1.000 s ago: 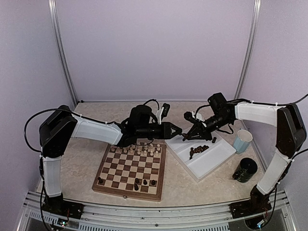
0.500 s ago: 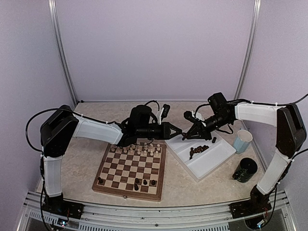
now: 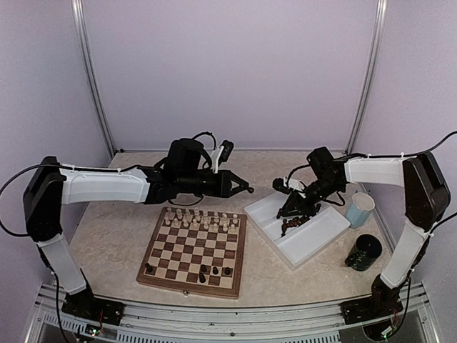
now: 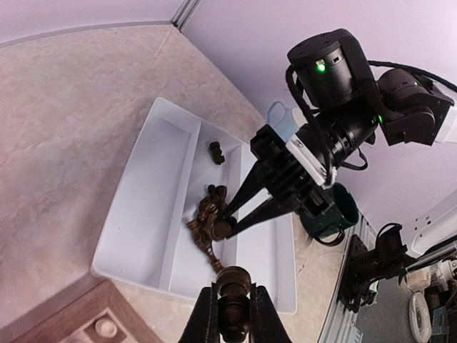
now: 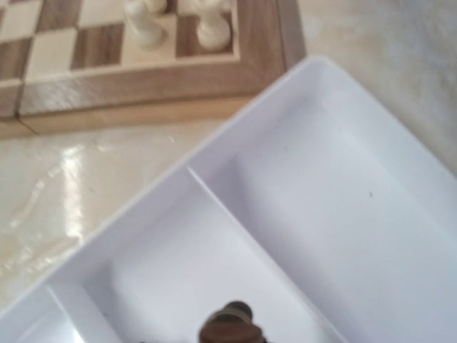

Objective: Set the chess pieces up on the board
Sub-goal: Place the king at e8.

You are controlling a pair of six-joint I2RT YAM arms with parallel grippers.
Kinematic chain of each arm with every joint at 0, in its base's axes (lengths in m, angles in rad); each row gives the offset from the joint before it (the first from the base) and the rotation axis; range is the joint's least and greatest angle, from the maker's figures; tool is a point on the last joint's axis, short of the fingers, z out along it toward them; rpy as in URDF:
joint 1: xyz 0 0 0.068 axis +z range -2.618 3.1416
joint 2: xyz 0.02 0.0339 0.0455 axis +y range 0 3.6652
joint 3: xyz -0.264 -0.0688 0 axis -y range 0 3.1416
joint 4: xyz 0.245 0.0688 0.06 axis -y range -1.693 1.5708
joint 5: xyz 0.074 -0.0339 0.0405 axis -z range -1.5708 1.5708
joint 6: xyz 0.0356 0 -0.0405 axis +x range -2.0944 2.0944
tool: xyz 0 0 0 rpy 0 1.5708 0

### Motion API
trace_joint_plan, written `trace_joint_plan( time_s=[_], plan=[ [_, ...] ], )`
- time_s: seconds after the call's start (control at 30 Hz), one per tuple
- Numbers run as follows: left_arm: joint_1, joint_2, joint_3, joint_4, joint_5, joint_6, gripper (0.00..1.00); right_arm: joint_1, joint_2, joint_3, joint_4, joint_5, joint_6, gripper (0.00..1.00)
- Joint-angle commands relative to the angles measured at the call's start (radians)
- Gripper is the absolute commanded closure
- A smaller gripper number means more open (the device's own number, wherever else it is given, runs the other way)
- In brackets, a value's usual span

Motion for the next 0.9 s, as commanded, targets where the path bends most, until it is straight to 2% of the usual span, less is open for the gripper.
trace_joint_plan(
  time_s=[0.0,0.17,0.3,0.5,0.7,0.87],
  plan=[
    [-0.007,-0.182,-0.010,-0.391,-0.148,0.179,1.00,-0.007,0.029,0.002,-0.017,0.050,-0.017,0.96],
    [-0.009,-0.337,0.017,-0.809,-0.286,0.235,1.00,-0.008,0.054,0.008,-0.036,0.060,-0.031,0.96],
    [-0.027,-0.392,0.006,-0.997,-0.357,0.218,1.00,-0.008,0.051,0.003,-0.037,0.068,-0.037,0.96],
    [-0.087,-0.452,-0.111,-1.021,-0.263,0.179,1.00,-0.008,0.051,-0.004,-0.036,0.085,-0.040,0.96],
    [-0.206,-0.431,-0.177,-1.045,-0.268,0.154,1.00,-0.008,0.067,0.005,-0.043,0.073,-0.041,0.96],
    [-0.249,-0.418,-0.206,-1.022,-0.294,0.132,1.00,-0.007,0.070,0.004,-0.048,0.070,-0.042,0.96]
  ],
)
